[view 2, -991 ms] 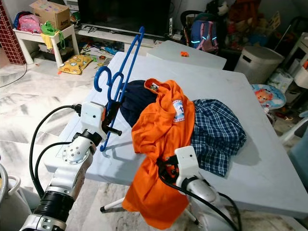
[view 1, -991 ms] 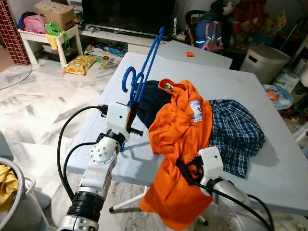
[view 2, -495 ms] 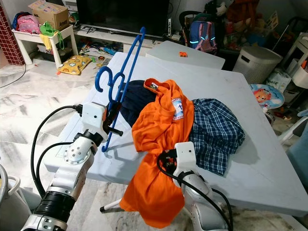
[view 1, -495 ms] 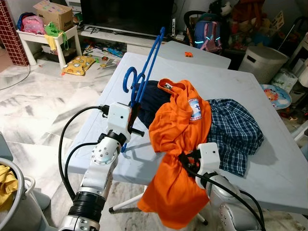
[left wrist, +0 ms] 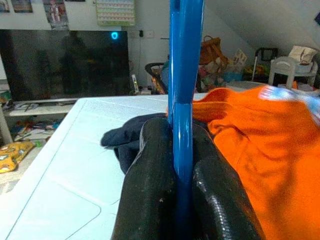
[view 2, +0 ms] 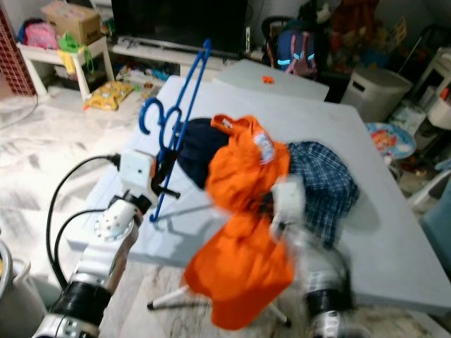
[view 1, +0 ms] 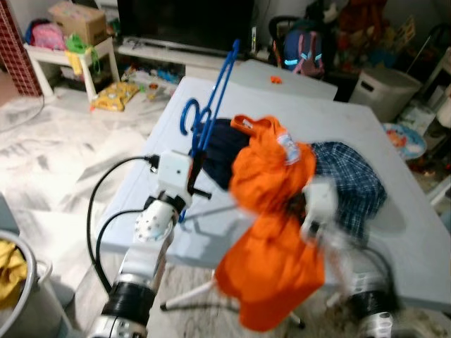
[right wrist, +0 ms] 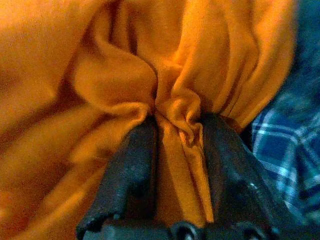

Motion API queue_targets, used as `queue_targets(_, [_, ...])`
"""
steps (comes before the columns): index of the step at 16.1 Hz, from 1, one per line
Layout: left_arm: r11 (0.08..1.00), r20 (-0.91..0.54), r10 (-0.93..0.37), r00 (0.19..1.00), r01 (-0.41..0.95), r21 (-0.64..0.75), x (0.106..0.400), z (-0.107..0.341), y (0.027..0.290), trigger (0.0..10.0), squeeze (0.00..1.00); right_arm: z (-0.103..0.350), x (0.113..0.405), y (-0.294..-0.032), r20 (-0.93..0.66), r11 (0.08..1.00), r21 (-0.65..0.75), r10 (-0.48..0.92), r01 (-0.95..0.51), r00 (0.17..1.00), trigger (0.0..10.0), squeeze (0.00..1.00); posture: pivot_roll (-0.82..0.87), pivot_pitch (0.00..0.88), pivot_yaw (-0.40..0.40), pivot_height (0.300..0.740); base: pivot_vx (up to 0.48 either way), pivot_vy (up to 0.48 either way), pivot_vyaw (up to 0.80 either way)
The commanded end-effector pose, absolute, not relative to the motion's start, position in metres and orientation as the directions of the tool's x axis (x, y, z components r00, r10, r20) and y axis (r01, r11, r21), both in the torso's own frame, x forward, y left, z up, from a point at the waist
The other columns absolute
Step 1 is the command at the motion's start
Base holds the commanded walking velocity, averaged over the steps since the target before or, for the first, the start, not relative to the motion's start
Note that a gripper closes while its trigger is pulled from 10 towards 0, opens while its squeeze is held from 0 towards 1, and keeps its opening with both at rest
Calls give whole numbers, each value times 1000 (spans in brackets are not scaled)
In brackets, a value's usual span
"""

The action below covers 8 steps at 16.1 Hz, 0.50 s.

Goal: Hang hanger

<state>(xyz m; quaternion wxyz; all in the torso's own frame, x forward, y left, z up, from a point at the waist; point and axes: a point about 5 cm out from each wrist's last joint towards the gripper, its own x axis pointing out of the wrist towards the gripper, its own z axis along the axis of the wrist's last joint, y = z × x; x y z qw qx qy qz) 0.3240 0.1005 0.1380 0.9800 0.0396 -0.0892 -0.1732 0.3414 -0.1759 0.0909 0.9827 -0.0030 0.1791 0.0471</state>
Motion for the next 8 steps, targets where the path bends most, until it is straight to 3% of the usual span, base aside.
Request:
queue_targets(1, [936,148,-350,925,337,106,324,136,97,10000,0,113,355,-192,-273,1000,22,21,-16,962,0,0,176,0,-147,740,0,0,0])
queue_targets(2, [939,156,-342,927,329,102,324,137,97,10000,0,153,380,-202,-180,998,49,-25,35,983,0,0,191,0,-159,740,0,0,0])
queue_targets(6, [946,161,-322,933,309,100,322,136,101,10000,0,227,408,-210,41,993,95,-69,64,997,0,0,206,0,-176,740,0,0,0])
queue_targets(8, [951,168,-305,937,292,97,322,137,101,10000,0,323,409,-217,423,979,196,-132,52,896,0,0,212,0,-186,740,0,0,0])
